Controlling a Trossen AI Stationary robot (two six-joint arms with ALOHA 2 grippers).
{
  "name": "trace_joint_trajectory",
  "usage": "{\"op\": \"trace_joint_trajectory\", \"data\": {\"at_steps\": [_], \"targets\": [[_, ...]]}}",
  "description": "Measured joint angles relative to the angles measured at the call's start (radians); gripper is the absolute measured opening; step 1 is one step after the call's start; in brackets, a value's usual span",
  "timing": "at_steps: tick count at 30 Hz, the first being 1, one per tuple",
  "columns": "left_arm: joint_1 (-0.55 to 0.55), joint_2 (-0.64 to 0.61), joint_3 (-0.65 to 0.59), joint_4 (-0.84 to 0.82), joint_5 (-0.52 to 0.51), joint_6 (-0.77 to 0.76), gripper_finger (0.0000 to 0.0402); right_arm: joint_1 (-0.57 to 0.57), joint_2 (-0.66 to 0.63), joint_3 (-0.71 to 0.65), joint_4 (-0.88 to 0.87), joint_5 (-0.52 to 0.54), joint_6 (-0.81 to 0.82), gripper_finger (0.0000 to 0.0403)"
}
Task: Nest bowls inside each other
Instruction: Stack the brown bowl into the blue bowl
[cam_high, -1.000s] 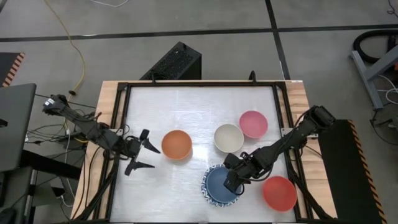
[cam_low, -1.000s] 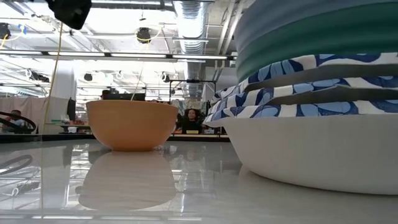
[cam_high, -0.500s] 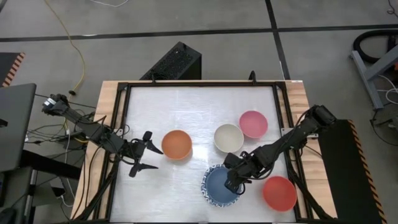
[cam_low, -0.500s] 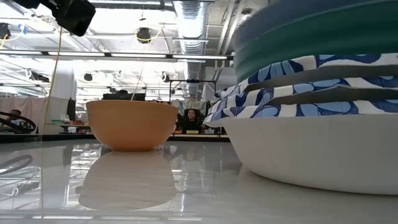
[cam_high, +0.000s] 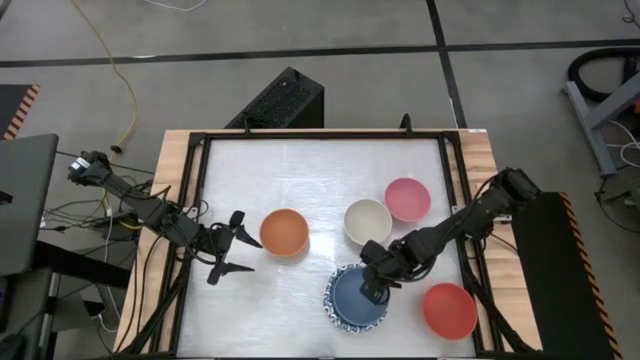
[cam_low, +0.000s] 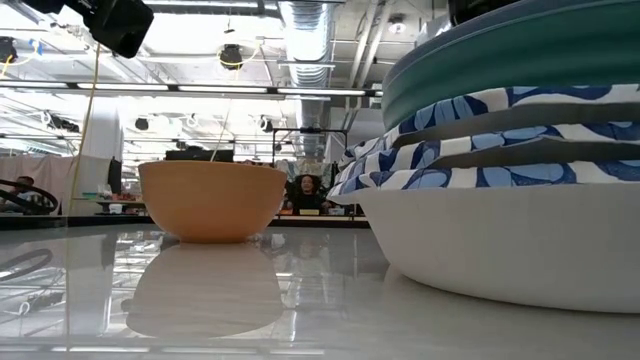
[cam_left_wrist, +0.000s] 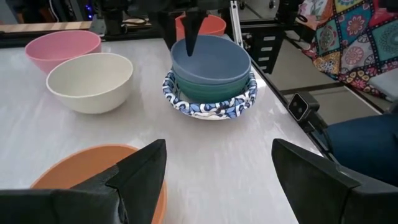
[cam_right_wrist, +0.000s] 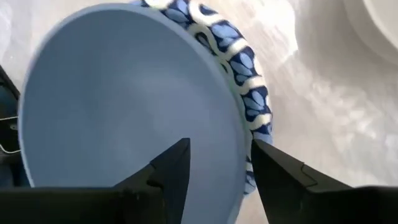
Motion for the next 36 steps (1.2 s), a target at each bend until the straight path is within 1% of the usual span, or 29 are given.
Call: {"op": "trace_joint_trajectory", "data": {"at_steps": [4, 8, 11, 14, 21, 23, 29, 36], "targets": [[0.000, 0.000, 0.000, 0.000, -0.007, 0.004, 0.0281, -0.021, -0.008, 0.026, -0.105, -0.014, -0.038, 0.0191], [0.000, 0.000, 0.000, 0.000, -0.009, -0.003, 0.0281, -0.023, -0.020, 0.084, -0.193, 0.027, -0.058, 0.0191], [0.000, 0.000, 0.000, -0.005, -0.009, -0.005, 0.0281, 0.008, -0.024, 0.109, -0.183, 0.107, -0.060, 0.0191], [0.000, 0.000, 0.000, -0.006, -0.009, -0.008, 0.0281, 0.080, -0.026, 0.109, -0.155, 0.200, -0.057, 0.0191], [0.000, 0.000, 0.000, -0.007, -0.009, -0.011, 0.0281, 0.231, -0.025, 0.101, -0.162, 0.435, 0.090, 0.0191], [0.000, 0.000, 0.000, -0.007, -0.009, -0.020, 0.0281, 0.256, -0.021, 0.096, -0.170, 0.473, 0.139, 0.0191], [0.000, 0.001, 0.000, -0.002, -0.009, -0.037, 0.0281, 0.295, 0.029, 0.093, -0.227, 0.494, 0.253, 0.0191], [0.000, 0.022, 0.000, 0.012, -0.008, -0.036, 0.0281, 0.287, 0.092, 0.093, -0.232, 0.467, 0.268, 0.0191]]}}
